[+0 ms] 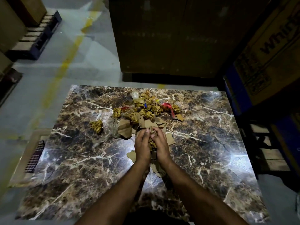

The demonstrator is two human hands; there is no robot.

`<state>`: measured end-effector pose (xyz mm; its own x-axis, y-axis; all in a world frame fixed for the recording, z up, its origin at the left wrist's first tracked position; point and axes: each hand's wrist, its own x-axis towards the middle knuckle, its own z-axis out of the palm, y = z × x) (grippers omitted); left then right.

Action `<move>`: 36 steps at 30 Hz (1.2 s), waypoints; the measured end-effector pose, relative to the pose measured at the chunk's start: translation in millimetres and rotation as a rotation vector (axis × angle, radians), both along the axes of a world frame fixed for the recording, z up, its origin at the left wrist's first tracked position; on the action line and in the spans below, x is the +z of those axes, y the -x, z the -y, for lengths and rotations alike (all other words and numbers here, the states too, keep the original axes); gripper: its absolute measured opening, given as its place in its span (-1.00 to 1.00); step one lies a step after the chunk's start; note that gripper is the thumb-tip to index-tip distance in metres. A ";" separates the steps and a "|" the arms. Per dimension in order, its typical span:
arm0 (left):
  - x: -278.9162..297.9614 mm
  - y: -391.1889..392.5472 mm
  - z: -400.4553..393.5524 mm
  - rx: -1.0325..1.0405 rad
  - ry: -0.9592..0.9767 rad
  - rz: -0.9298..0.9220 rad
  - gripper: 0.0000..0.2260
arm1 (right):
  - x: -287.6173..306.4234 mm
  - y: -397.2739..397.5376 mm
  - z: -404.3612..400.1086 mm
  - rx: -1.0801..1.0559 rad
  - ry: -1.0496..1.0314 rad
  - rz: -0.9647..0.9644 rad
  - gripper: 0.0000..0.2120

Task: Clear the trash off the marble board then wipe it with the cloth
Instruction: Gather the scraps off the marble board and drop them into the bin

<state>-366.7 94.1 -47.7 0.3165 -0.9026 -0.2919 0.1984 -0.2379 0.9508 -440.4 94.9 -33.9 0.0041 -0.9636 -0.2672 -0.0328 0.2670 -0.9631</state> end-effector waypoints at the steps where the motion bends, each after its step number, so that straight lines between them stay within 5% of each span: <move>1: 1.5 0.3 -1.2 -0.001 0.002 -0.010 -0.68 | 1.6 1.5 -1.4 -0.008 0.009 -0.005 -0.69; 7: 17.4 9.4 -9.7 -0.002 0.039 -0.022 -0.90 | 4.2 9.5 -10.3 -0.078 0.049 -0.005 -0.71; 11: 22.3 14.0 -14.1 0.038 0.039 -0.045 -0.67 | 11.3 10.7 -15.2 -0.130 0.062 0.054 -0.77; 15: 29.5 19.1 -11.7 0.014 0.040 0.006 -0.77 | 15.8 16.6 -15.1 -0.168 0.059 0.067 -0.60; 21: 41.5 21.1 -9.2 0.030 0.066 -0.043 -0.69 | 24.1 18.2 -11.1 -0.163 0.017 0.066 -0.66; 27: 60.4 19.6 -8.0 0.048 0.174 -0.036 -0.83 | 42.9 9.2 -9.8 -0.228 -0.020 0.148 -0.20; 30: 65.5 19.4 -7.2 0.033 0.183 -0.013 -0.70 | 52.7 9.5 -9.8 -0.222 0.049 0.149 -0.34; 34: 81.0 28.8 -4.7 0.104 0.224 -0.037 -0.86 | 64.1 10.8 -8.5 -0.234 0.095 0.134 -0.79; 36: 89.0 32.4 -3.2 0.152 0.233 -0.054 -0.82 | 70.2 9.9 -11.2 -0.237 0.208 0.090 -0.80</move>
<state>-399.1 97.3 41.3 0.4427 -0.8908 -0.1023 0.2667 0.0218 0.9635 -450.3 106.0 36.3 -0.2124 -0.9744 -0.0734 0.0946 0.0542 -0.9940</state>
